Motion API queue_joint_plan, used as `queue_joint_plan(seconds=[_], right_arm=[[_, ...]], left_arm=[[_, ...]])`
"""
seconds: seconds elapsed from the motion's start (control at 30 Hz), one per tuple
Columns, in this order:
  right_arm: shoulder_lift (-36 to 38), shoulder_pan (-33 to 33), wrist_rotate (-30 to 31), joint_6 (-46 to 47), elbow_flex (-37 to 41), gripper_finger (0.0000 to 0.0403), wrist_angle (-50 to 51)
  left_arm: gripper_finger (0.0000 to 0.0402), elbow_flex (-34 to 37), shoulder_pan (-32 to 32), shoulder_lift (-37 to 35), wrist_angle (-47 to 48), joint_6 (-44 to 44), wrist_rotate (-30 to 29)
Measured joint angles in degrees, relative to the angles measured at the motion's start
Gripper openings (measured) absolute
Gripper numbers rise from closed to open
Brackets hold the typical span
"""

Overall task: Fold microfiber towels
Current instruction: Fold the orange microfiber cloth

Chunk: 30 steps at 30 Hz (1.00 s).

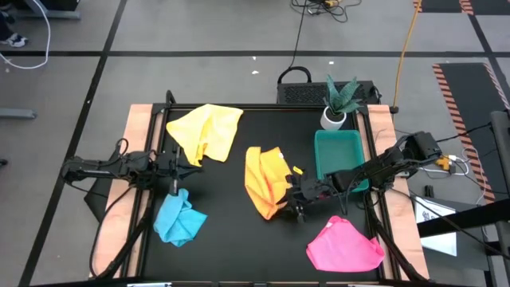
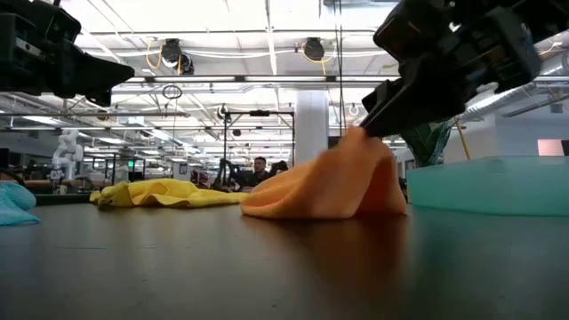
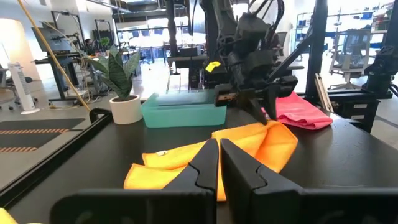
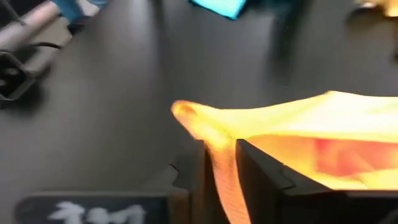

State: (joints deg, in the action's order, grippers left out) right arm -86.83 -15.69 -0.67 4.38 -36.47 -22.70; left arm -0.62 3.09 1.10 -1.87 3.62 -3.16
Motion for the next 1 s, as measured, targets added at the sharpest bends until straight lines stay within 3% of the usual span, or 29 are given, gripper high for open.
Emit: queue_joint_plan(seconds=[0.33,0.73,0.93,1.0], right_arm=[[0.22,-1.16,0.11,2.04,0.0,0.0161,1.82],[0.22,-2.44,0.44,5.85,-0.66,0.0164,1.57],[0.17,-2.44,0.87,5.46,-5.55,0.0164,4.5],[-0.55,-2.04,4.18,4.6,-8.0,0.0164,5.61]], left_arm=[[0.0021,0.01,0.0,0.02,-0.04,0.0,0.0],[0.0021,0.0,-0.02,0.02,-0.06,0.0,0.0],[0.0021,0.02,-0.02,0.0,-0.06,0.0,0.0],[0.0021,0.0,-0.02,0.02,-0.06,0.0,0.0]])
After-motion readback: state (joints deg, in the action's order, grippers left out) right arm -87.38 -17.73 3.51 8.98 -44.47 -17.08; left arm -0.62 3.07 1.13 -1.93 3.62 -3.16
